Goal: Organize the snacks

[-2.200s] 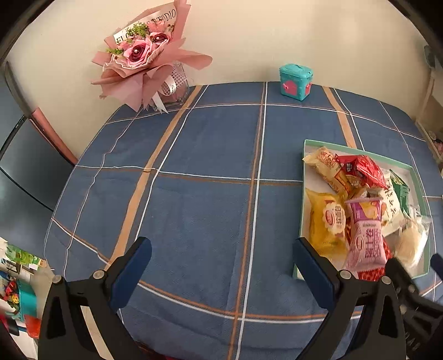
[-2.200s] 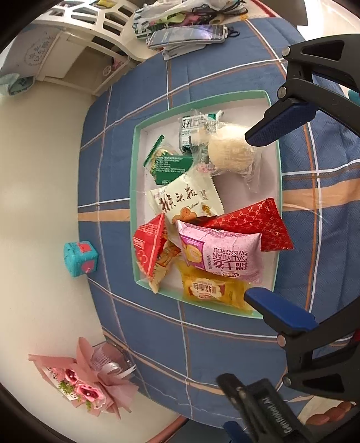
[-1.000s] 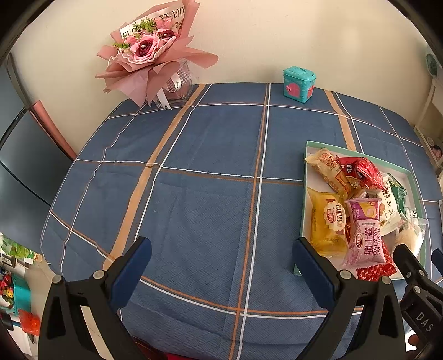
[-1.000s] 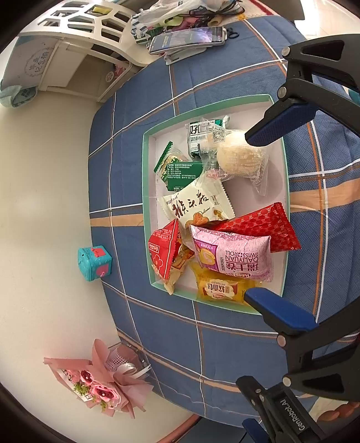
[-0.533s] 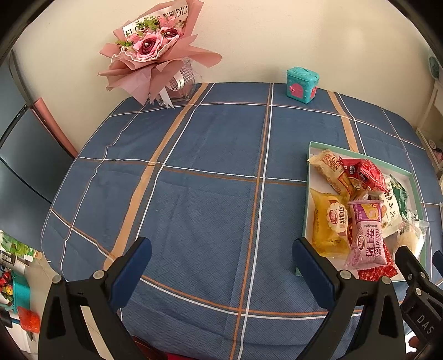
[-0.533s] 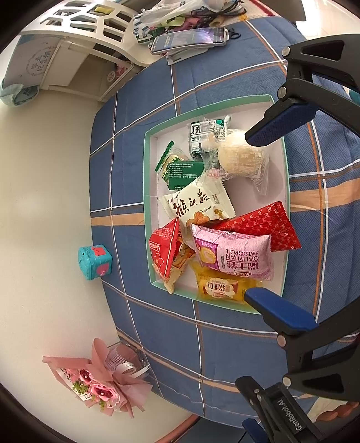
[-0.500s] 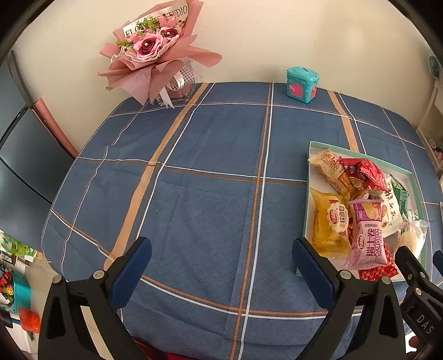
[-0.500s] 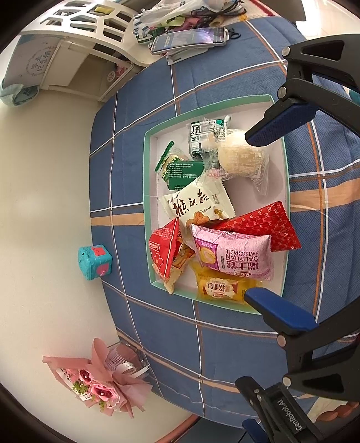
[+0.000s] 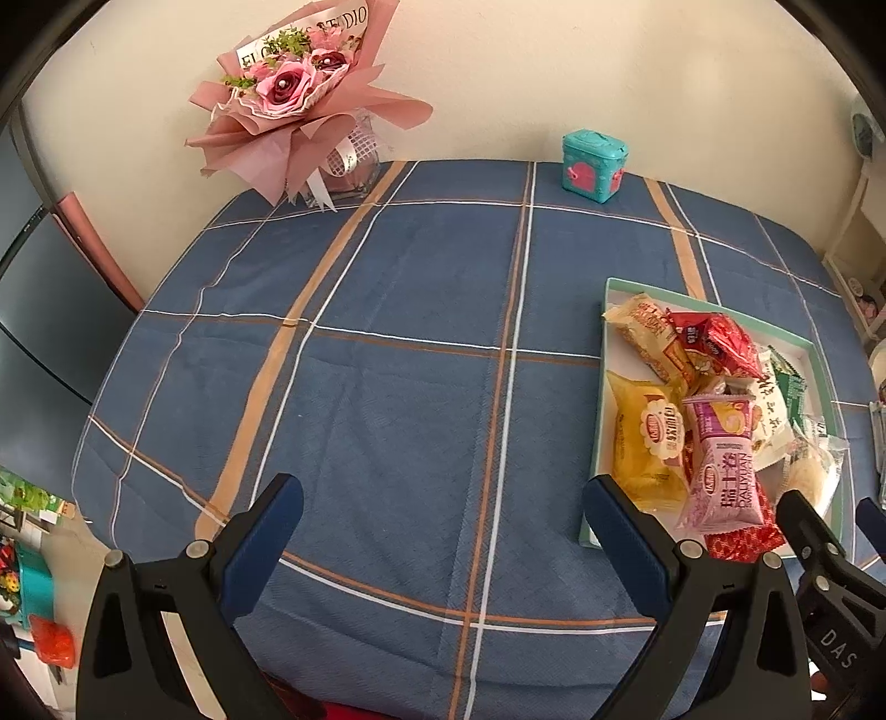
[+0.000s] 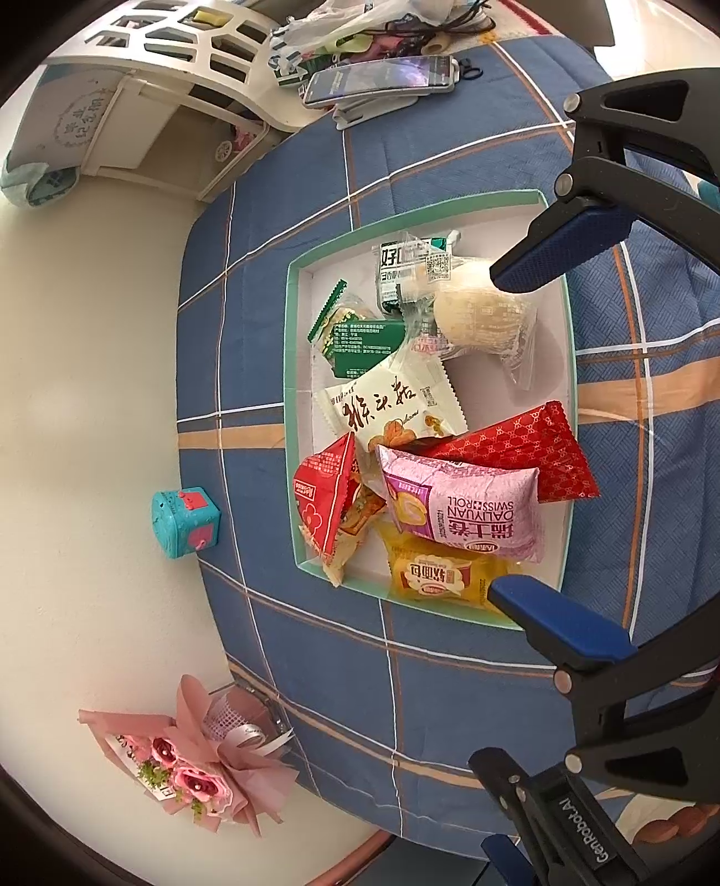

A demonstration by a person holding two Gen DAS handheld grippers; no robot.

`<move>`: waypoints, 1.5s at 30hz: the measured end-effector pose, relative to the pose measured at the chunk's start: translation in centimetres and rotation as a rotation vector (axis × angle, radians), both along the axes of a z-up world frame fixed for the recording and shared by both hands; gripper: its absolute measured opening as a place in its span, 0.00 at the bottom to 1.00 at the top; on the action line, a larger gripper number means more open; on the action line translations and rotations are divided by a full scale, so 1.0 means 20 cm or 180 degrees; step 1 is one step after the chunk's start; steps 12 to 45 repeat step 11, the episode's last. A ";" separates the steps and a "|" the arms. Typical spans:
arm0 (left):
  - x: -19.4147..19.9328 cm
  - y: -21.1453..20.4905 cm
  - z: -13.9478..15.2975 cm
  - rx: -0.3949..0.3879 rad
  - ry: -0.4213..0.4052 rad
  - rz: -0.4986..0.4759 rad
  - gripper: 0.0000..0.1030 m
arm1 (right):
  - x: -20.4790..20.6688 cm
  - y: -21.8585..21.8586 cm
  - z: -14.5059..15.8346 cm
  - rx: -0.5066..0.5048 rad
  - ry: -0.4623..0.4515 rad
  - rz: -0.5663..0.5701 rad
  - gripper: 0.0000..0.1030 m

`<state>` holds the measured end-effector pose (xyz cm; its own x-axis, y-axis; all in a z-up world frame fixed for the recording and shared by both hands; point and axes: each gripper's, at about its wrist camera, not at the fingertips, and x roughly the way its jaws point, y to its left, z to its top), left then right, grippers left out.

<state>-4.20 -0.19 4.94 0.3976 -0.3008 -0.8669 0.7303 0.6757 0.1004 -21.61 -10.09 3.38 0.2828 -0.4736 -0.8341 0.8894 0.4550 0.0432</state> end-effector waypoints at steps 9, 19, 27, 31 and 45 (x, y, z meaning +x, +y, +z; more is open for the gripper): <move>-0.02 0.00 0.02 -0.0136 -0.0008 -0.0068 0.98 | -0.01 -0.01 -0.01 0.0032 -0.0003 -0.0036 1.00; -0.01 0.00 0.02 -0.0149 0.0009 -0.0046 0.98 | -0.01 -0.01 -0.01 0.0030 -0.0002 -0.0032 1.00; -0.01 0.00 0.02 -0.0149 0.0009 -0.0046 0.98 | -0.01 -0.01 -0.01 0.0030 -0.0002 -0.0032 1.00; -0.01 0.00 0.02 -0.0149 0.0009 -0.0046 0.98 | -0.01 -0.01 -0.01 0.0030 -0.0002 -0.0032 1.00; -0.01 0.00 0.02 -0.0149 0.0009 -0.0046 0.98 | -0.01 -0.01 -0.01 0.0030 -0.0002 -0.0032 1.00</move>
